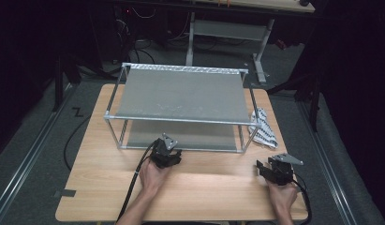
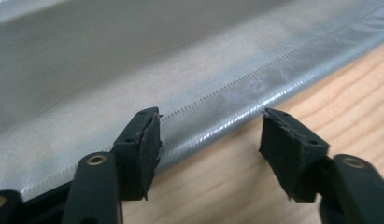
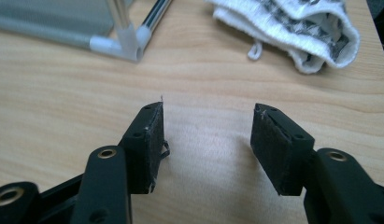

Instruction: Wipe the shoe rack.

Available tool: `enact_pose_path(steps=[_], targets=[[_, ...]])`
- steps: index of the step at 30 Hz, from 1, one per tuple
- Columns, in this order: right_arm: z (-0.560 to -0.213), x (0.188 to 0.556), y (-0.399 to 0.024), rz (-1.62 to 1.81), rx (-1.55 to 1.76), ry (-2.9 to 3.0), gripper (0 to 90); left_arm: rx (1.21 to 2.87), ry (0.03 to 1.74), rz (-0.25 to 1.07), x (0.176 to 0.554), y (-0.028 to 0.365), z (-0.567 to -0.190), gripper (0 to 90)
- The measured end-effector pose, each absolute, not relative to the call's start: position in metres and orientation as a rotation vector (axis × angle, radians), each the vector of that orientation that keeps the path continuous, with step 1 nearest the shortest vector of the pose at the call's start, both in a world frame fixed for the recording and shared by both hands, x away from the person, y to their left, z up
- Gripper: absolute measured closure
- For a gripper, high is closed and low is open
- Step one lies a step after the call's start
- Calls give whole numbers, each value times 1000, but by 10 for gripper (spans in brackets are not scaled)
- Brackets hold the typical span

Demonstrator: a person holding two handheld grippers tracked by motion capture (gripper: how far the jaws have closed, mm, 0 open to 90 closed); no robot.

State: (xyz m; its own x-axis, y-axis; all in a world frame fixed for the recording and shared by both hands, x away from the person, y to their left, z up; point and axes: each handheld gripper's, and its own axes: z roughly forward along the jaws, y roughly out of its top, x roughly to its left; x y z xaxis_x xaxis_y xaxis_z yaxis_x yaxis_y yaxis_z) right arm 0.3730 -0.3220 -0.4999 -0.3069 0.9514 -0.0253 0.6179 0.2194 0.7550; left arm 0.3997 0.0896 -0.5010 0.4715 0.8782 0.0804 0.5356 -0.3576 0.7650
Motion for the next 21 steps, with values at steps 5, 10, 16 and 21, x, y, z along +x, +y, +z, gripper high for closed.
enact_pose_path(steps=[5,10,16,21], targets=[[-501,370,-322,882,1451,2038,414,2007,1180,581,390,108,-496,353],[-501,366,-321,885,1452,2045,391,1964,1224,521,378,133,-495,338],[-501,359,-319,884,1452,2041,390,1927,1273,507,360,161,-494,332],[-501,357,-317,882,1457,2039,384,1904,1309,501,346,175,-498,332]])
